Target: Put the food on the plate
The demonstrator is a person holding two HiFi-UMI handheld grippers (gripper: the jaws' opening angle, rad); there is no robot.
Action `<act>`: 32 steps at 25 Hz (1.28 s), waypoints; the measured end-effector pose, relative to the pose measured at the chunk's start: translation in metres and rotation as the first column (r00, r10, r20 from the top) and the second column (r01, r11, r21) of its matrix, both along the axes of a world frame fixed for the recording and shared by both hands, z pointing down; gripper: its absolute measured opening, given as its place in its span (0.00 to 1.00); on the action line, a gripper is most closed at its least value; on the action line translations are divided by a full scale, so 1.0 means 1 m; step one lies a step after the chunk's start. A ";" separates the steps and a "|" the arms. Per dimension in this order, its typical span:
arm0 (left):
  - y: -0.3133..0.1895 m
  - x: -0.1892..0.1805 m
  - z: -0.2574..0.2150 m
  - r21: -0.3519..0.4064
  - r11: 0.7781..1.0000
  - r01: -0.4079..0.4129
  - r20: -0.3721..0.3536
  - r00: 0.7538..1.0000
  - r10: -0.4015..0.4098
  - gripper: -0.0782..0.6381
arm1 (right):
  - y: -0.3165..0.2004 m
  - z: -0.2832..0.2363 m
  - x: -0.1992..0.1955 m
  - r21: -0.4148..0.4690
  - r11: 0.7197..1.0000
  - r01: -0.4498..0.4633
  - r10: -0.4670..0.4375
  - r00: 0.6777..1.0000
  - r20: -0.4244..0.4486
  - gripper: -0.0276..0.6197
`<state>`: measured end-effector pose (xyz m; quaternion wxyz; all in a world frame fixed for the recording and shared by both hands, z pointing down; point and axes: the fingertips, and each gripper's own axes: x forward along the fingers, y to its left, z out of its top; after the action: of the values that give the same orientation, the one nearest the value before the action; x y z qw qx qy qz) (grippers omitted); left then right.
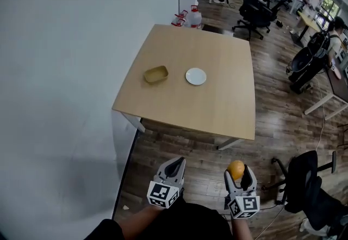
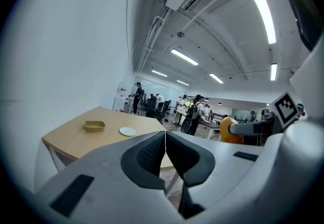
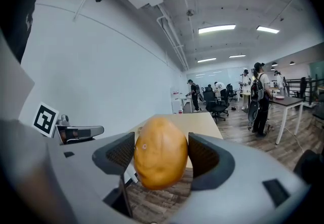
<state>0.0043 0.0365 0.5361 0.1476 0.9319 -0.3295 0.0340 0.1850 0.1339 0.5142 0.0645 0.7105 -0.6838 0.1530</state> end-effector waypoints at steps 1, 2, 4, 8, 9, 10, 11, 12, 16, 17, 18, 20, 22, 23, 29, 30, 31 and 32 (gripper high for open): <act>-0.010 -0.002 0.000 0.002 1.000 -0.005 -0.005 1.000 0.005 0.13 | -0.011 0.003 -0.004 -0.011 1.000 0.005 -0.005 1.000 -0.001 0.62; -0.019 -0.005 0.001 0.003 1.000 -0.015 -0.010 1.000 0.015 0.13 | -0.021 0.006 -0.010 -0.021 1.000 0.015 -0.015 1.000 -0.007 0.62; -0.033 -0.008 0.005 0.006 0.999 -0.049 -0.015 0.999 0.049 0.13 | -0.042 0.009 -0.021 -0.029 0.999 0.033 -0.034 0.999 -0.020 0.62; -0.058 -0.012 0.009 0.010 0.995 -0.097 -0.034 0.995 0.097 0.13 | -0.083 0.004 -0.044 -0.011 0.998 0.055 -0.055 0.998 -0.009 0.62; -0.065 -0.012 0.009 0.002 0.995 -0.104 -0.043 0.994 0.104 0.13 | -0.092 0.002 -0.050 -0.005 0.998 0.064 -0.064 0.998 -0.009 0.62; -0.070 -0.012 0.009 -0.006 0.994 -0.111 -0.050 0.993 0.111 0.13 | -0.098 0.000 -0.054 0.000 0.997 0.074 -0.074 0.997 -0.012 0.62; -0.075 -0.012 0.008 -0.011 0.993 -0.114 -0.058 0.992 0.113 0.13 | -0.104 0.000 -0.058 0.001 0.997 0.082 -0.082 0.997 -0.014 0.62; -0.079 -0.013 0.007 -0.010 0.994 -0.111 -0.068 0.992 0.110 0.13 | -0.108 0.002 -0.059 0.001 0.996 0.086 -0.086 0.996 -0.014 0.62; -0.100 -0.010 0.002 -0.005 0.995 -0.099 -0.079 0.992 0.098 0.13 | -0.132 0.015 -0.049 -0.011 0.996 0.084 -0.084 0.996 0.004 0.62; -0.105 -0.011 0.002 -0.007 0.996 -0.091 -0.077 0.993 0.090 0.13 | -0.138 0.018 -0.045 -0.014 0.996 0.085 -0.085 0.996 0.002 0.62; -0.110 -0.011 0.002 -0.010 0.997 -0.082 -0.074 0.994 0.081 0.13 | -0.145 0.021 -0.042 -0.018 0.996 0.088 -0.088 0.996 -0.002 0.62; -0.122 -0.015 0.004 -0.017 0.998 -0.058 -0.070 0.996 0.057 0.13 | -0.161 0.026 -0.035 -0.022 0.995 0.094 -0.095 0.995 -0.007 0.62; -0.135 -0.018 0.006 -0.026 0.999 -0.029 -0.068 0.997 0.027 0.13 | -0.179 0.030 -0.029 -0.018 0.994 0.105 -0.105 0.994 -0.008 0.62; -0.143 -0.019 0.007 -0.028 1.000 -0.013 -0.066 0.998 0.011 0.13 | -0.189 0.032 -0.026 -0.014 0.994 0.113 -0.113 0.994 -0.007 0.62; -0.191 -0.014 0.013 -0.032 0.997 0.068 -0.036 0.997 -0.069 0.13 | -0.260 0.042 -0.007 -0.005 0.985 0.174 -0.174 0.985 0.005 0.62; -0.201 -0.013 0.014 -0.038 0.996 0.080 -0.030 0.996 -0.082 0.13 | -0.274 0.042 -0.004 -0.006 0.983 0.185 -0.184 0.983 0.007 0.62; -0.211 -0.011 0.014 -0.044 0.995 0.091 -0.023 0.996 -0.092 0.13 | -0.288 0.042 -0.001 -0.006 0.981 0.194 -0.194 0.981 0.011 0.62; -0.220 -0.008 0.014 -0.047 0.994 0.099 -0.016 0.995 -0.100 0.13 | -0.301 0.043 0.003 -0.007 0.979 0.203 -0.202 0.979 0.019 0.62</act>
<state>-0.0036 -0.1839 0.5506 0.1737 0.9110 -0.3732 0.0259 0.1878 -0.1669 0.5568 0.0765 0.6355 -0.7525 0.1550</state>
